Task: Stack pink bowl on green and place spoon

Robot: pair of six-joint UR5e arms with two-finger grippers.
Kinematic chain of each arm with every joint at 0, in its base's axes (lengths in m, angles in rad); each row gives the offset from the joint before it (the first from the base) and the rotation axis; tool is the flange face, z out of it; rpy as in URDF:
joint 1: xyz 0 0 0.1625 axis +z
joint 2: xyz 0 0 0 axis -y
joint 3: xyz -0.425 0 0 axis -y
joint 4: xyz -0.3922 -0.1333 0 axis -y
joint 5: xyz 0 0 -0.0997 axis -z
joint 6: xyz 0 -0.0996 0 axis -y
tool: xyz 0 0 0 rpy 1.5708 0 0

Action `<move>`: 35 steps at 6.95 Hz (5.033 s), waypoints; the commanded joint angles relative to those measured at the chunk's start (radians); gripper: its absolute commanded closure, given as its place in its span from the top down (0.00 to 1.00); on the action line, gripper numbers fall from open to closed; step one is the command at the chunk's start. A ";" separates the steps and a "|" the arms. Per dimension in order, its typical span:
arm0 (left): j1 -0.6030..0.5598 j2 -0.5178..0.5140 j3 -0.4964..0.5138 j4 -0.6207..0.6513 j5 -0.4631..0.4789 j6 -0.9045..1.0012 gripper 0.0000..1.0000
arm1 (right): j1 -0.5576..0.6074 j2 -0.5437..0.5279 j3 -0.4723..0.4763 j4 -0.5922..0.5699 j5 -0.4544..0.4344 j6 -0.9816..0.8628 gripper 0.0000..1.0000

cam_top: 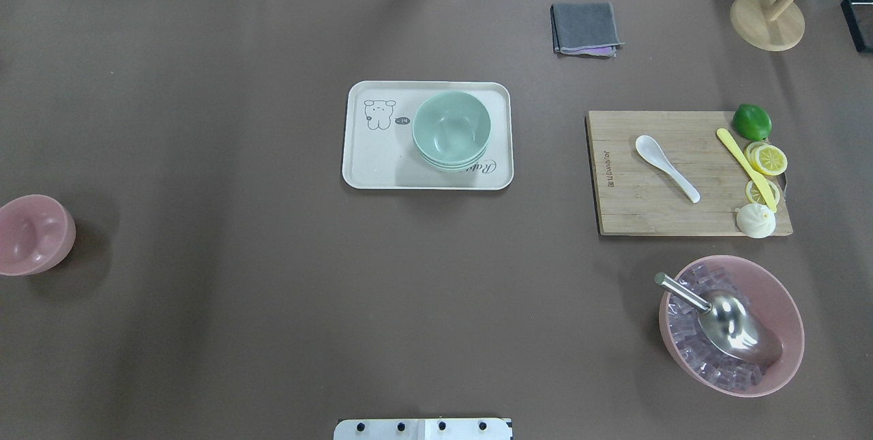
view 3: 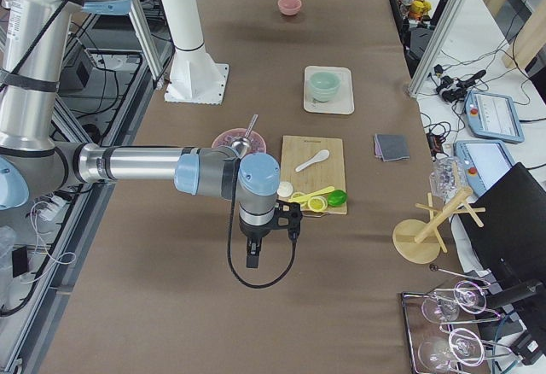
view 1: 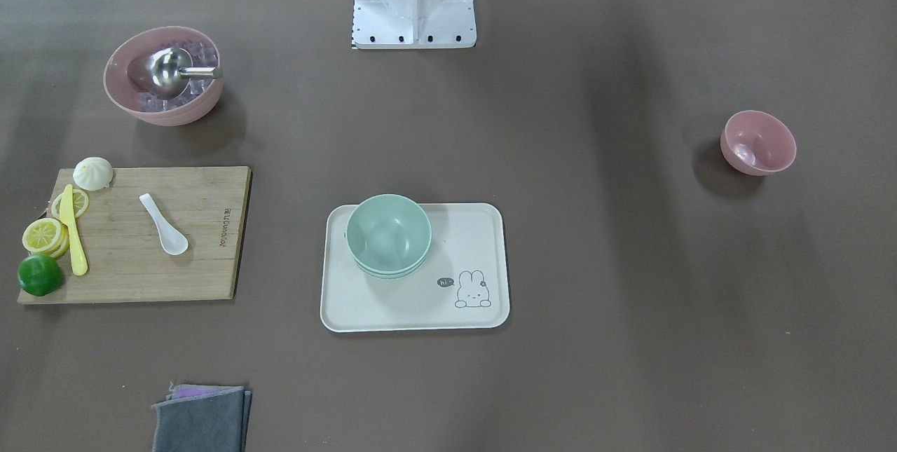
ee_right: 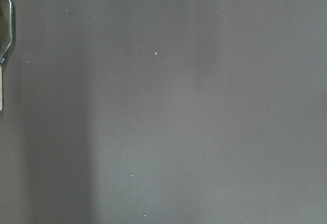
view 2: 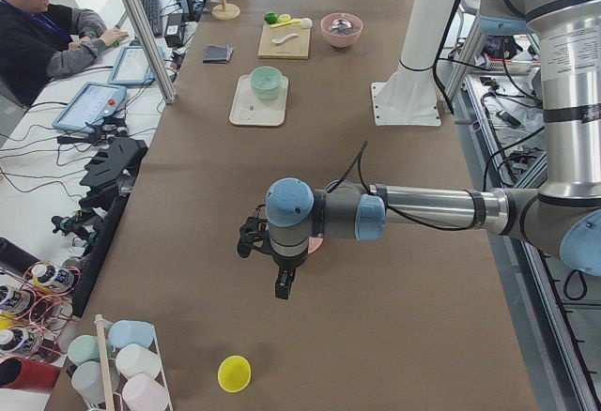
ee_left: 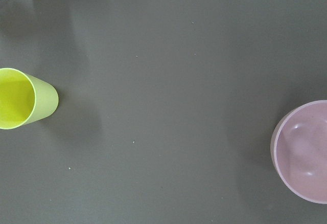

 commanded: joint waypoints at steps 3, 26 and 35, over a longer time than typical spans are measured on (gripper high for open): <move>0.000 -0.003 -0.012 -0.036 0.000 0.000 0.99 | -0.001 0.001 -0.001 0.000 -0.002 0.000 1.00; 0.439 -0.031 0.255 -0.596 -0.064 -0.541 0.54 | -0.212 0.026 -0.038 0.298 0.139 0.308 1.00; 0.428 -0.138 0.234 -0.578 -0.237 -0.637 0.00 | -0.212 0.028 -0.038 0.298 0.140 0.310 1.00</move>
